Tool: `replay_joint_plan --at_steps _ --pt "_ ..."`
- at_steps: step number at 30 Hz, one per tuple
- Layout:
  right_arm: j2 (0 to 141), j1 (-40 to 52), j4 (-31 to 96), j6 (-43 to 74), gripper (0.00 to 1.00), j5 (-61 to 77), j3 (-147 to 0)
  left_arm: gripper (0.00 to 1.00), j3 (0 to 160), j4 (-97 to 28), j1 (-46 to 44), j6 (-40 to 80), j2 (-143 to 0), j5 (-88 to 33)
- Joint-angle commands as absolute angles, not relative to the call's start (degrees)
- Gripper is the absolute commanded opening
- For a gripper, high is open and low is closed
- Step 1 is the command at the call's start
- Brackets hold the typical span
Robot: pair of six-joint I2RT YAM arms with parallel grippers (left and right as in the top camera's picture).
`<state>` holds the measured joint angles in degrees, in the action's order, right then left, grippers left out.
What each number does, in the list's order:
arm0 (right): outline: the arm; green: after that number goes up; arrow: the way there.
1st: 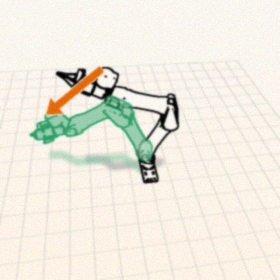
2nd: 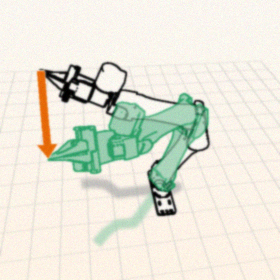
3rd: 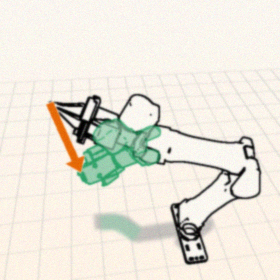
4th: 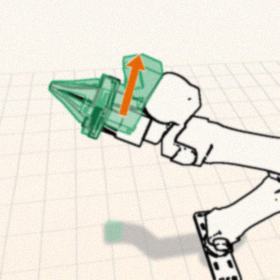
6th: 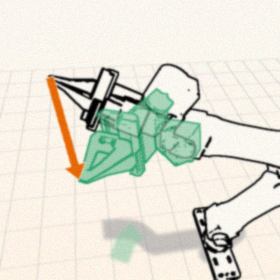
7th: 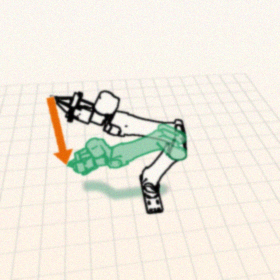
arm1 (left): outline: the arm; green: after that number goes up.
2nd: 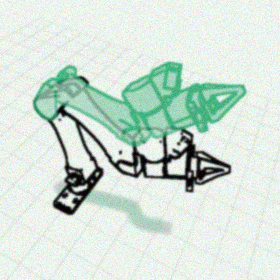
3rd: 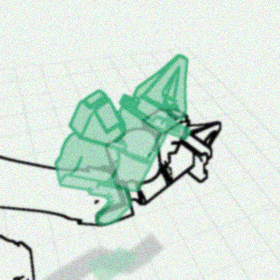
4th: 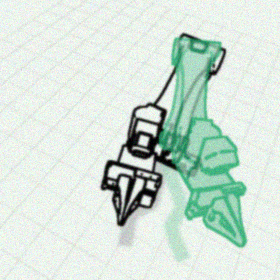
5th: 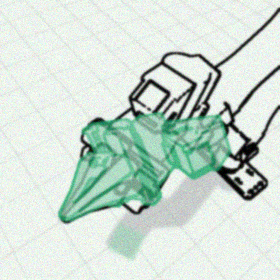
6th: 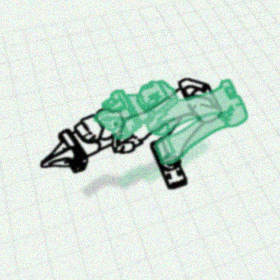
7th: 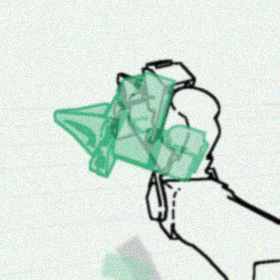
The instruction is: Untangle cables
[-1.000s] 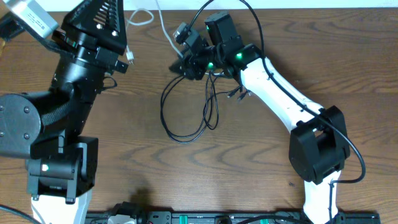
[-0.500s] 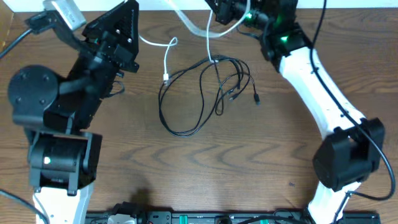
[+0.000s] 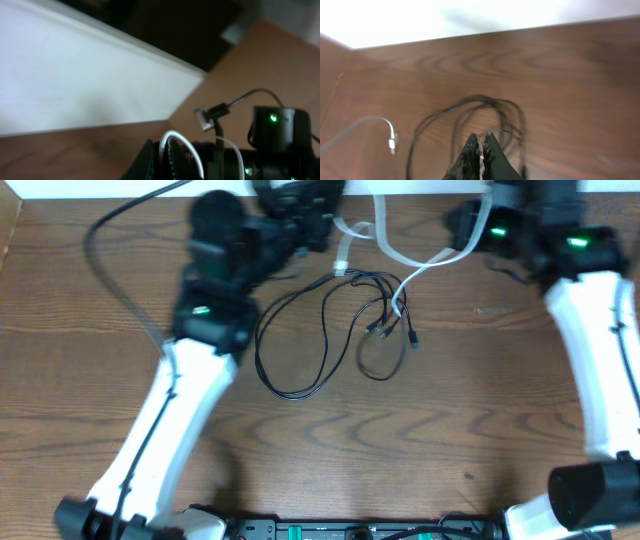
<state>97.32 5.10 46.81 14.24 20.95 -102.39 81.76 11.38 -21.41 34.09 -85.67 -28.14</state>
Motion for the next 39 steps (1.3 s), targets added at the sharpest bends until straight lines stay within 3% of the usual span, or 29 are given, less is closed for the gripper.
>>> replay_joint_plan --at_steps 1,6,9,10,11,12,14,16,19,26,32,39 --pt "96.23 -2.61 54.39 12.53 0.01 19.44 -102.41 0.08 82.81 15.18 -31.88 33.3 -92.33 -27.09" --pt "96.36 -10.57 61.69 12.27 0.01 15.97 -102.37 0.08 82.81 22.26 -42.98 33.26 -102.83 -19.2" --pt "96.44 -12.58 65.19 11.51 0.01 12.6 -102.3 0.63 82.81 27.86 -47.97 33.26 -109.54 -15.31" --pt "96.53 -12.75 65.69 11.51 0.01 11.33 -102.3 0.72 82.81 28.16 -48.51 33.26 -110.48 -15.31" --pt "96.64 -12.91 66.22 11.51 0.01 10.04 -102.3 0.92 82.81 27.86 -49.32 33.26 -112.18 -15.33" --pt "96.71 -13.02 66.59 11.51 0.01 9.23 -102.3 0.96 82.81 27.31 -49.5 33.26 -112.79 -15.33" --pt "96.77 -13.21 66.96 11.49 0.12 8.91 -102.24 0.97 82.81 24.23 -49.36 32.6 -113.82 -15.35" --pt "96.77 -13.19 67.07 11.49 0.63 8.95 -102.24 0.97 82.81 20.6 -48.45 28.82 -113.45 -16.14" --pt "96.79 -13.06 67.09 11.42 0.83 8.95 -102.21 0.97 82.81 14.26 -46.19 24.14 -111.5 -19.11" --pt "97.54 -12.97 67.96 9.54 0.95 9.37 -102.17 0.98 82.81 -2.79 -39.48 19.51 -103.11 -20.53" --pt "101.89 -12.21 68.2 0.82 0.95 18.31 -102.15 0.98 82.81 -17.58 -33.69 8.08 -91.79 -20.25" --pt "106.83 -7.6 71.35 -5.67 0.98 19.77 -102.15 0.98 82.81 -31.77 -23.68 7.9 -83.2 -20.27"
